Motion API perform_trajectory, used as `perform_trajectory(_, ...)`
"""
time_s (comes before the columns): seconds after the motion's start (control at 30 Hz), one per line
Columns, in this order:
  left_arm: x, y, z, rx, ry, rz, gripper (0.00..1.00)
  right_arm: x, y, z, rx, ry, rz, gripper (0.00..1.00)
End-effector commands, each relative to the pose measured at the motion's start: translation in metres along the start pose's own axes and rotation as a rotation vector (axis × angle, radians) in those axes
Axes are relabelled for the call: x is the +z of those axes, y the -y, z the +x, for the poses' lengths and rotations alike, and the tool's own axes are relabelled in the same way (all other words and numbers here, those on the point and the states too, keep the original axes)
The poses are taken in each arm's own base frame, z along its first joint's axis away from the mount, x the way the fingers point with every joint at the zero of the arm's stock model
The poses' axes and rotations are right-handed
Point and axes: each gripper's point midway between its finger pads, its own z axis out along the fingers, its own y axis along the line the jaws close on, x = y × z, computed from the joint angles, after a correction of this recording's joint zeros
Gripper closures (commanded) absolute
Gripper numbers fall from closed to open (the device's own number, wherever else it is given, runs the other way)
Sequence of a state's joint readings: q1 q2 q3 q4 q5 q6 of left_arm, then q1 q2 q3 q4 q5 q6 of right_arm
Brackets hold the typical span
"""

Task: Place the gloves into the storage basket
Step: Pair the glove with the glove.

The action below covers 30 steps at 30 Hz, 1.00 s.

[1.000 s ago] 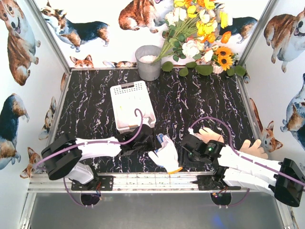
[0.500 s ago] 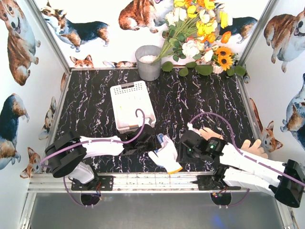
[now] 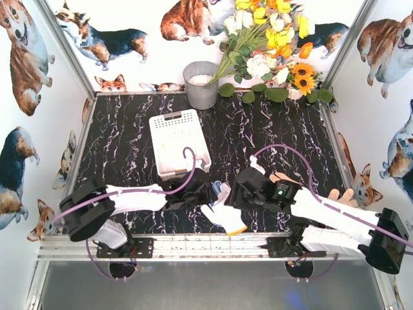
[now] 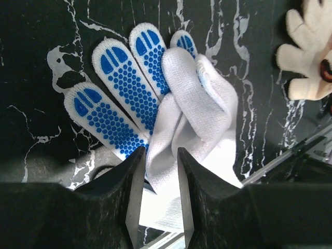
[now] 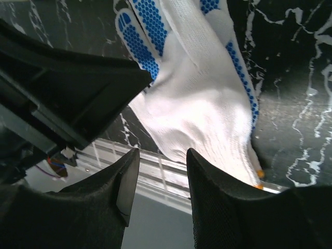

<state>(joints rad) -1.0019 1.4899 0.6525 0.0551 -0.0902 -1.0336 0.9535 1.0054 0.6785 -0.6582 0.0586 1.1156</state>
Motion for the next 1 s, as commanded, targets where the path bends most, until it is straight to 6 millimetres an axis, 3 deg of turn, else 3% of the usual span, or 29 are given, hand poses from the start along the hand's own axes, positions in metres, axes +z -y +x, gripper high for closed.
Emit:
perform_trajectory(0.0, -0.013, -0.003, -0.01, 0.019, 0.044, -0.017, 0.72, 0.007, -0.03, -0.024, 0.153, 0.104, -0.092, 0.56)
perform_trajectory(0.3, -0.028, -0.015, -0.015, 0.025, 0.08, -0.053, 0.66, 0.029, -0.02, -0.017, 0.194, 0.043, 0.054, 0.61)
perform_trajectory(0.7, -0.032, -0.013, -0.017, 0.015, 0.092, -0.037, 0.65, 0.058, -0.024, -0.017, 0.181, 0.016, 0.117, 0.63)
perform_trajectory(0.97, -0.03, -0.009, -0.015, 0.018, 0.079, -0.026, 0.65, 0.063, -0.017, -0.009, 0.164, -0.018, 0.141, 0.83)
